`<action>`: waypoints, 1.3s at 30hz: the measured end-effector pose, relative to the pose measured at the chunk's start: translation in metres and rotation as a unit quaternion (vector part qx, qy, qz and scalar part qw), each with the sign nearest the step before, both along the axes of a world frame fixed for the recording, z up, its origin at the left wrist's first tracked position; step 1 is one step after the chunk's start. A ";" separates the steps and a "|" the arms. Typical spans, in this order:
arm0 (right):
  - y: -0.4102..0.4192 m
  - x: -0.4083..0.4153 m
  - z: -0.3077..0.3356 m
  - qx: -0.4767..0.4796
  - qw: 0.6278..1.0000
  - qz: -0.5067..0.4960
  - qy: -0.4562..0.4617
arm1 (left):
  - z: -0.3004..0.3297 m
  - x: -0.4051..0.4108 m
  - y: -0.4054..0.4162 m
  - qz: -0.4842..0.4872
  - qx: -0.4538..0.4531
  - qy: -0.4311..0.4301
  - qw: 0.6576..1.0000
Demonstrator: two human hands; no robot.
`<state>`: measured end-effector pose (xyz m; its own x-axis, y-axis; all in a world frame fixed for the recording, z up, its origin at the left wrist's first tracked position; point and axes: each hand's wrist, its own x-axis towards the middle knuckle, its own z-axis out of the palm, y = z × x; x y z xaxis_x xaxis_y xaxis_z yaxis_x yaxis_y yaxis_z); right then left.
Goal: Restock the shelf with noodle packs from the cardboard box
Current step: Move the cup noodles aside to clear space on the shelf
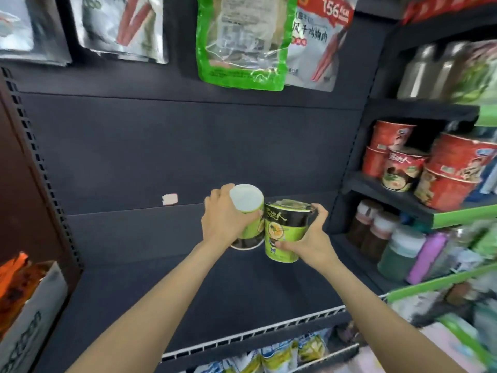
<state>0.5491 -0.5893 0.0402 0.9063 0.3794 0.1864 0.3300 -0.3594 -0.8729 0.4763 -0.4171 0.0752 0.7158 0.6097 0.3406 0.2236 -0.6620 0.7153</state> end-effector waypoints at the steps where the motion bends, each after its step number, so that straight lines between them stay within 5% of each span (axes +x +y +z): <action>1: -0.001 0.016 -0.004 0.000 1.000 -0.013 -0.007 | -0.002 0.015 -0.002 -0.007 0.002 0.003 1.000; 21: -0.081 0.262 -0.103 -0.093 0.989 -0.117 0.015 | -0.063 0.231 -0.079 -0.006 -0.070 0.051 0.996; 29: -0.080 0.301 -0.149 -0.099 0.991 -0.078 0.047 | -0.097 0.254 -0.094 0.026 -0.097 0.054 0.993; 39: -0.080 0.311 -0.168 -0.224 0.973 -0.059 -0.018 | -0.114 0.252 -0.096 0.038 -0.140 0.034 0.989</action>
<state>0.8600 -0.6690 -0.1275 0.9447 0.3228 0.0584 0.2901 -0.7389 -0.6081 0.7283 -0.5130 -0.0392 0.6793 0.7266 0.1032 0.3194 -0.4193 0.8498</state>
